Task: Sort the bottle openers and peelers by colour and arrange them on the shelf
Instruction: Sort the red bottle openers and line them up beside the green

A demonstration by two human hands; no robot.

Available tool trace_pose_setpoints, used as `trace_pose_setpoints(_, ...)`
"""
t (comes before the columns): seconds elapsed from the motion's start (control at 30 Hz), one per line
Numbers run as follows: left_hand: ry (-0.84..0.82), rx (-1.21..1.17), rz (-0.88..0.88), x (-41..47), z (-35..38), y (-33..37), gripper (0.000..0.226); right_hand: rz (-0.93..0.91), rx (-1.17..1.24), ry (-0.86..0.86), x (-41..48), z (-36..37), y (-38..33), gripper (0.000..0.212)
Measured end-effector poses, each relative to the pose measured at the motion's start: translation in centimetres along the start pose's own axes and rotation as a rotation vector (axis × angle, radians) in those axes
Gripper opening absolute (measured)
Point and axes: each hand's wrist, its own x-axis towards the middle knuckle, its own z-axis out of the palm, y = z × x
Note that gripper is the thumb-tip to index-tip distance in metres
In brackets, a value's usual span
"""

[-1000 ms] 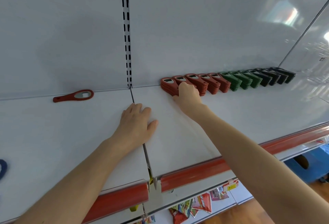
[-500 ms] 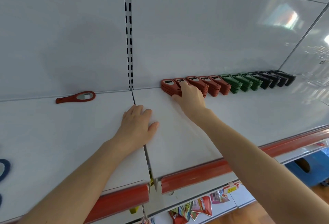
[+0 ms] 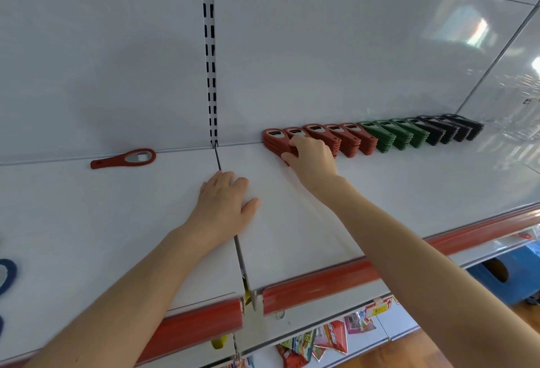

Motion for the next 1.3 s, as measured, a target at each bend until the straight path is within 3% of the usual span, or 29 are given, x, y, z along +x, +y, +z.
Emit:
trace_pose_setpoints(0.2, 0.012, 0.012, 0.009, -0.1, 0.0, -0.1, 0.103, 0.041, 0.086, -0.045, 0.0, 0.8, -0.3, 0.032)
trace_pose_setpoints(0.47, 0.035, 0.026, 0.009, 0.1, 0.3, -0.3, 0.104, 0.047, -0.003, 0.015, 0.3, 1.7, -0.3, 0.028)
trace_pose_setpoints(0.7, 0.031, 0.007, 0.009, 0.1, 0.2, -0.2, 0.103, 0.055, -0.008, -0.018, 0.7, 1.4, -0.4, 0.028)
trace_pose_setpoints(0.9, 0.025, 0.015, 0.012, 0.2, 0.3, -0.3, 0.095, 0.042, 0.036, -0.072, 0.3, 0.7, -0.1, 0.042)
trace_pose_setpoints(1.17, 0.018, 0.006, 0.001, 0.1, 0.0, -0.1, 0.103, 0.031, 0.05, -0.091, 0.3, 0.8, 0.3, 0.034)
trace_pose_setpoints(1.3, 0.019, 0.007, -0.006, 0.0, -0.1, 0.0, 0.105, -0.011, 0.045, -0.067, 0.0, 0.4, 0.4, 0.047)
